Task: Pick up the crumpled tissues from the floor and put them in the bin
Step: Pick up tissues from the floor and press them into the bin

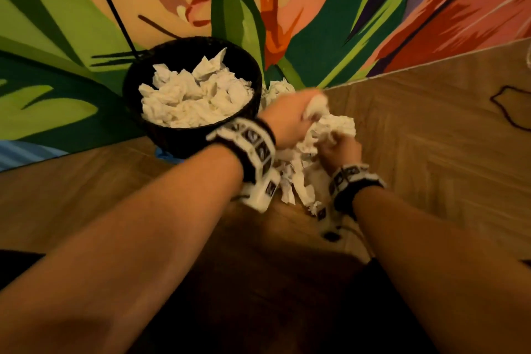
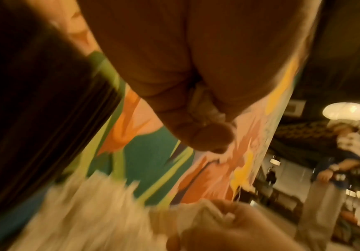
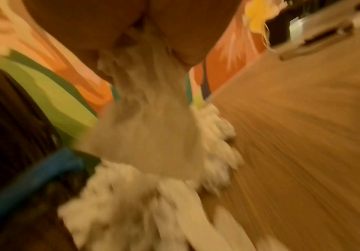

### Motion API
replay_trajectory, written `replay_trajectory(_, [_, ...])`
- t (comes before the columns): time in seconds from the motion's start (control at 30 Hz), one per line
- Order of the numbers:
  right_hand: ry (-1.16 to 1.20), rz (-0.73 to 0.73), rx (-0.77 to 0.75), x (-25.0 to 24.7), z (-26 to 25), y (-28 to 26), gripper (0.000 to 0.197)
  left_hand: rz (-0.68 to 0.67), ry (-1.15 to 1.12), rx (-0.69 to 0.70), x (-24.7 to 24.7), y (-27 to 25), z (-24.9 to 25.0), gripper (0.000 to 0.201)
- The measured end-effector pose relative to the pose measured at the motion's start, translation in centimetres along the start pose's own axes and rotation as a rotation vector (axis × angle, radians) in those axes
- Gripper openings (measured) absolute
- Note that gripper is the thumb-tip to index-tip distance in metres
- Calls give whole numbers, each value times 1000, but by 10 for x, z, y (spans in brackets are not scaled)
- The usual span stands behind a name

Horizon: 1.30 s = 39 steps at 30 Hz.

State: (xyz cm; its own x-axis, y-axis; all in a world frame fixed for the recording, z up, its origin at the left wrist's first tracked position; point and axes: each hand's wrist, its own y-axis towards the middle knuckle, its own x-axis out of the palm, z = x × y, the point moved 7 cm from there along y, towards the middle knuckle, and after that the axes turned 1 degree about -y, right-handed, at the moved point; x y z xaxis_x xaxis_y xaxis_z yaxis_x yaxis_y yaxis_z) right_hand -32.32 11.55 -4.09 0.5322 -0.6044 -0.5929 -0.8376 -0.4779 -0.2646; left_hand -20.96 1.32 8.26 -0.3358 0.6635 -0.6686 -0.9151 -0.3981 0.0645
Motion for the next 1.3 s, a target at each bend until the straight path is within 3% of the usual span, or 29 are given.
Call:
replay_trajectory(0.1, [6,115,-266,-41,-95,14,13,185,53,109,-84,21,42,19])
replay_trajectory(0.2, [-28,183,-498,-64,-180,13,19,315,195,100,-156,21,50,22])
replay_trajectory(0.3, [15,119,-656,-58,-239,2,18,313,397,-31,-199,13,18,44])
replay_trajectory(0.37, [120,66,-682,-40,-260,-5,15,274,434,-152,-212,4,-11,48])
replay_trajectory(0.47, [274,-40,-607,-1,-269,-16,5,299,333,-264,-217,-12,-55,43])
replay_trajectory(0.5, [270,-74,-590,14,-270,-20,12,289,319,-295,-214,-17,-68,44])
replay_trajectory(0.57, [191,-147,-625,42,-271,-31,27,220,342,-389,-207,-26,-96,47])
replay_trajectory(0.7, [23,-200,-745,77,-261,-48,30,60,465,-549,-201,-39,-130,42])
replay_trajectory(0.8, [-95,-185,-769,87,-244,-46,26,50,540,-507,-204,-39,-134,31])
replay_trajectory(0.9, [-466,-255,-839,103,-232,-40,22,-29,532,-455,-198,-39,-139,18])
replay_trajectory(1.03, [-675,-205,-897,107,-229,-40,14,-43,572,-488,-188,-46,-145,17])
replay_trajectory(1.17, [-824,-267,-887,118,-224,-44,47,-52,585,-505,-180,-48,-147,17])
replay_trajectory(1.3, [-950,-326,-915,125,-215,-43,55,-50,577,-579,-173,-52,-152,39])
